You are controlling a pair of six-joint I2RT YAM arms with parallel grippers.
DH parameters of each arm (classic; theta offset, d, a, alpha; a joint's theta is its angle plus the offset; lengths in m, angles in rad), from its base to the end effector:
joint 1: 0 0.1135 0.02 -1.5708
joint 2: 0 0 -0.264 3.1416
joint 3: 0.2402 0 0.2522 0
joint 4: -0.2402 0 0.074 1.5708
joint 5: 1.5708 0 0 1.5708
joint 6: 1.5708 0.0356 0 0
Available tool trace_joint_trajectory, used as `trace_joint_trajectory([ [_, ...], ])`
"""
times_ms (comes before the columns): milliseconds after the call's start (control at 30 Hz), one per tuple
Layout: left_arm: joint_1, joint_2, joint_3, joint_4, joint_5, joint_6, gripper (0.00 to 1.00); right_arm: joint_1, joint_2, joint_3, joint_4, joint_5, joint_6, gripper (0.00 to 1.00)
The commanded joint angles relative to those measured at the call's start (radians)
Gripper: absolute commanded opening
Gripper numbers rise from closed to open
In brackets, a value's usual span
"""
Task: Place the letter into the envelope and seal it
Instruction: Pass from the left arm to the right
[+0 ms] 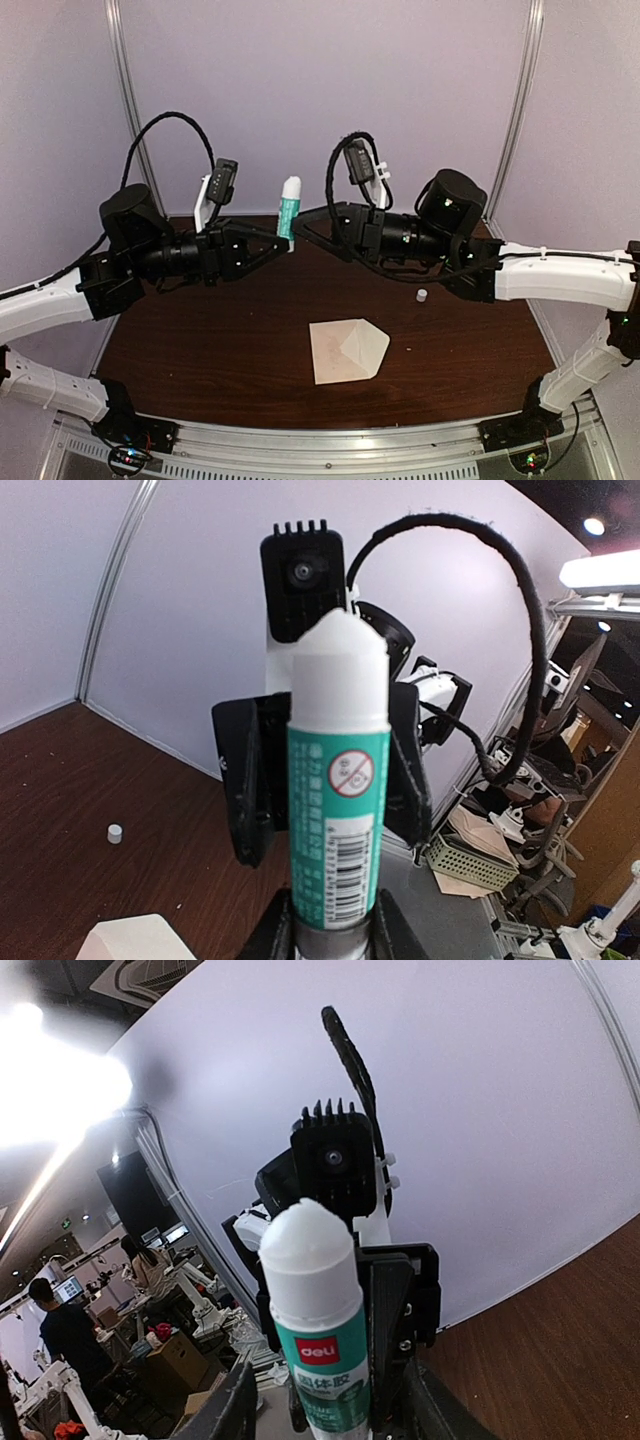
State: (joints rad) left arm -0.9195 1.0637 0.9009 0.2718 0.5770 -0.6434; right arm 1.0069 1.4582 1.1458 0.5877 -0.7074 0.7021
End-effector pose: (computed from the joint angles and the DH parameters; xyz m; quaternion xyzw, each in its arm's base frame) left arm 0.1340 -0.2078 0.3751 0.2979 0.6047 -0.6376 0.3730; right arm 0.1617 0.2990 0.3851 -0.3589 0.5175 0.7015 0.3336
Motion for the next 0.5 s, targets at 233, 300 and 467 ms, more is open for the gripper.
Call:
trace_joint_trajectory([
  [233, 0.004, 0.023, 0.004, 0.091, 0.037, -0.019, 0.0, 0.02, 0.028, 0.054, 0.033, -0.019, -0.014, 0.42],
  [300, 0.005, 0.024, 0.002, 0.093, 0.037, -0.02, 0.0, 0.023, 0.035, 0.059, 0.029, -0.022, -0.015, 0.41],
  [467, 0.004, 0.026, -0.007, 0.115, 0.037, -0.035, 0.0, 0.027, 0.048, 0.061, 0.022, -0.024, -0.015, 0.33],
])
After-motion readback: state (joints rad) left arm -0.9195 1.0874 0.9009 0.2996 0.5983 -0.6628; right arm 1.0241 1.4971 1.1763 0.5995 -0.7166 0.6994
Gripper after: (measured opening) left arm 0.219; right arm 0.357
